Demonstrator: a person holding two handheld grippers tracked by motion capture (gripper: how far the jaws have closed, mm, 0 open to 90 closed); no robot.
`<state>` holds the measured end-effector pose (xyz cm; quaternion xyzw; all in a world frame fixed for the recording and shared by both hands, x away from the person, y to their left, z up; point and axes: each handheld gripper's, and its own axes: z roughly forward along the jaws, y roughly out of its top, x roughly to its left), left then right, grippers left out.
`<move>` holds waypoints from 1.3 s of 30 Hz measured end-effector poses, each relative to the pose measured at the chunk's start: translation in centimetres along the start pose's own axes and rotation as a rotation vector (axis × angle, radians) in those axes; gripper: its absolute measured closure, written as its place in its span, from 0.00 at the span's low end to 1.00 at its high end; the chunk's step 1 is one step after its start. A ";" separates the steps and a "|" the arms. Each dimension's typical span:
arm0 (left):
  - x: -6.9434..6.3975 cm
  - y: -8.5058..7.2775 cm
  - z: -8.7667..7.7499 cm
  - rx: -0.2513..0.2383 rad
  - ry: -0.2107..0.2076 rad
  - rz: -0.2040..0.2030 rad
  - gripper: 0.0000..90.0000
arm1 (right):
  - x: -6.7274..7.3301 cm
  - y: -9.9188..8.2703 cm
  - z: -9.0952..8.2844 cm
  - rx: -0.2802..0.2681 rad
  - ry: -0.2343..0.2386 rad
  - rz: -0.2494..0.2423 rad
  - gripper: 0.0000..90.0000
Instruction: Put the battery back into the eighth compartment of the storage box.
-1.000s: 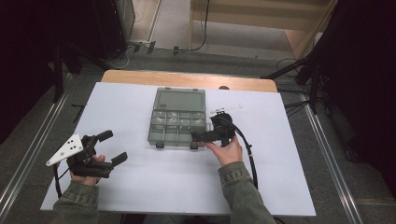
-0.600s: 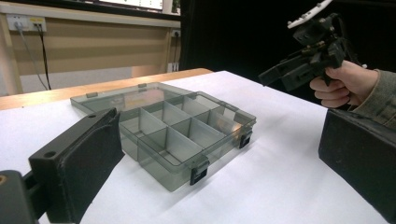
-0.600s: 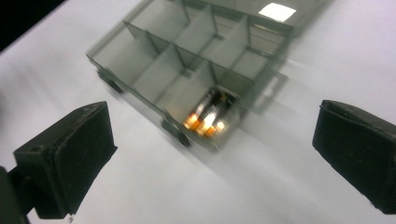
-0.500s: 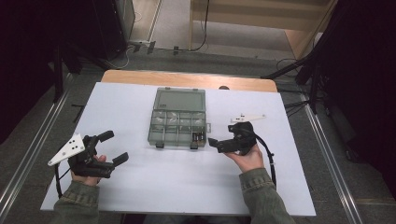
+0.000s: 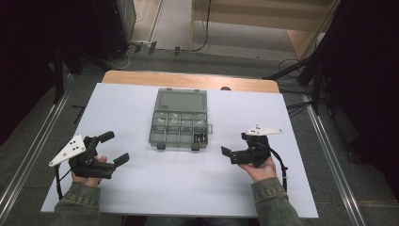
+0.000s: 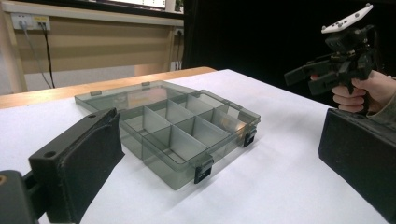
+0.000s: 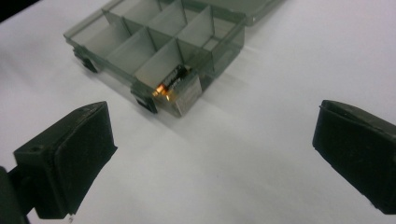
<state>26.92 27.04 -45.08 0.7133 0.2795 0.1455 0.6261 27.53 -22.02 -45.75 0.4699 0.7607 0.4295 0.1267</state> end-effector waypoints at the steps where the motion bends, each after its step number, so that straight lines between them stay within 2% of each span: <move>1: 0.0 0.0 0.0 0.000 0.001 0.000 0.00 | -0.1 -0.2 -0.1 0.009 -0.002 -0.001 0.00; 2: -0.1 0.0 0.0 -0.001 -0.002 0.000 0.00 | -0.2 -0.3 -0.3 0.008 -0.003 -0.002 0.00; 5: -0.1 0.0 0.1 0.001 -0.001 0.000 0.00 | -0.4 -1.2 -1.0 -0.056 0.007 0.004 0.00; 7: -0.1 0.0 0.1 0.003 -0.002 0.001 0.00 | -0.6 -1.5 -1.3 -0.030 0.000 -0.002 0.00; 8: -0.1 0.0 0.1 0.005 -0.003 0.002 0.00 | -0.6 -1.6 -1.5 -0.041 -0.004 -0.001 0.00; 9: -0.2 0.0 0.1 0.005 -0.004 0.002 0.00 | -0.8 -2.1 -1.8 -0.084 -0.012 0.001 0.00; 13: -0.2 -0.1 0.1 0.009 -0.004 0.010 0.00 | -1.3 -2.8 -2.7 -0.108 -0.025 0.014 0.00; 15: -0.3 -0.1 0.1 0.009 -0.005 0.012 0.00 | -1.6 -3.4 -3.2 -0.163 -0.028 0.027 0.00; 18: -0.3 -0.1 0.2 0.013 -0.005 0.017 0.00 | -2.1 -4.0 -3.7 -0.171 -0.031 0.041 0.00; 21: -0.3 -0.1 0.1 0.017 -0.004 0.018 0.00 | -2.6 -5.0 -4.4 -0.225 -0.035 0.053 0.00; 24: -0.4 -0.1 0.1 0.017 -0.003 0.019 0.00 | -3.2 -5.6 -5.0 -0.225 -0.059 0.066 0.00; 27: -0.4 -0.1 0.0 0.013 -0.003 0.019 0.00 | -3.8 -6.9 -5.9 -0.296 -0.063 0.062 0.00; 30: -0.4 -0.1 0.0 0.011 0.001 0.017 0.00 | -4.2 -7.9 -6.4 -0.323 -0.054 0.065 0.00; 35: -0.4 -0.2 -0.2 0.008 0.004 0.013 0.00 | -4.7 -9.5 -7.1 -0.367 -0.086 0.021 0.00; 37: -0.4 -0.2 -0.2 0.006 0.004 0.011 0.00 | -4.8 -9.8 -7.3 -0.368 -0.108 0.007 0.00; 39: -0.4 -0.2 -0.1 0.010 0.003 0.013 0.00 | -4.7 -10.0 -7.4 -0.401 -0.122 -0.006 0.00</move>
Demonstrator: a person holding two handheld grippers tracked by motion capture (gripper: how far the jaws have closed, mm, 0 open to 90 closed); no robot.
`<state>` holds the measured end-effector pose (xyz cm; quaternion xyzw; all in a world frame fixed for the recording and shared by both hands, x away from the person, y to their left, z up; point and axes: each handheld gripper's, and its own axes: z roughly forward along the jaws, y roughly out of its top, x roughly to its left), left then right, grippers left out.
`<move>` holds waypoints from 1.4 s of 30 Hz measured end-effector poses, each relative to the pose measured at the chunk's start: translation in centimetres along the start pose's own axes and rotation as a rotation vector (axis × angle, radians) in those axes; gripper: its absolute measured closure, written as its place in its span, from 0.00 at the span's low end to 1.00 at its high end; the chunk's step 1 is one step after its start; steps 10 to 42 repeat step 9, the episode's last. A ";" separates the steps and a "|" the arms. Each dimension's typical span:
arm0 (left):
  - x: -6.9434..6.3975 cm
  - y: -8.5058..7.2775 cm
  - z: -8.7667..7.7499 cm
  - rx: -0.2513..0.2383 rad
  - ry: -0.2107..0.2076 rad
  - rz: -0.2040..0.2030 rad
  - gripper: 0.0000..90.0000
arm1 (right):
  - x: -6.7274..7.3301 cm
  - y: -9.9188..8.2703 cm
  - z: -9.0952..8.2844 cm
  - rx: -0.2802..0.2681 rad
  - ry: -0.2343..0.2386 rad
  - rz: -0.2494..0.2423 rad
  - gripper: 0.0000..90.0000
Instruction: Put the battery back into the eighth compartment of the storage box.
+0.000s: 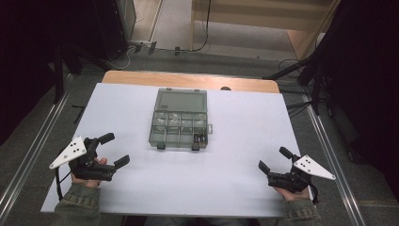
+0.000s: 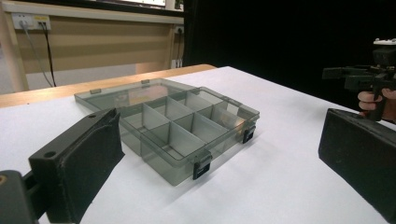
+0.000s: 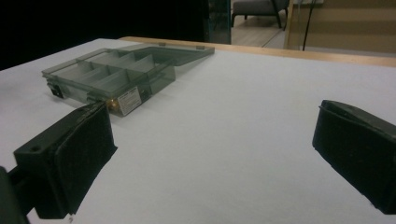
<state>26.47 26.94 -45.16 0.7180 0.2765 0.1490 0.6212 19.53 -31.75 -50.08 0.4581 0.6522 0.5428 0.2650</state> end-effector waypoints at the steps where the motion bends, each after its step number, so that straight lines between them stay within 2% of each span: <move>1: 0.0 0.0 0.0 0.002 0.000 0.002 0.00 | 0.0 0.0 0.0 -0.003 -0.004 -0.003 0.00; 5: -0.1 0.0 0.0 0.007 0.000 0.004 0.00 | 0.2 0.0 0.1 -0.018 -0.015 -0.016 0.00; 9: -0.1 -0.1 0.1 0.017 0.000 0.004 0.00 | 0.2 0.1 0.1 -0.022 -0.032 -0.009 0.00; 42: -0.1 -0.1 0.1 0.017 0.000 0.004 0.00 | 0.2 0.1 0.1 -0.022 -0.032 -0.009 0.00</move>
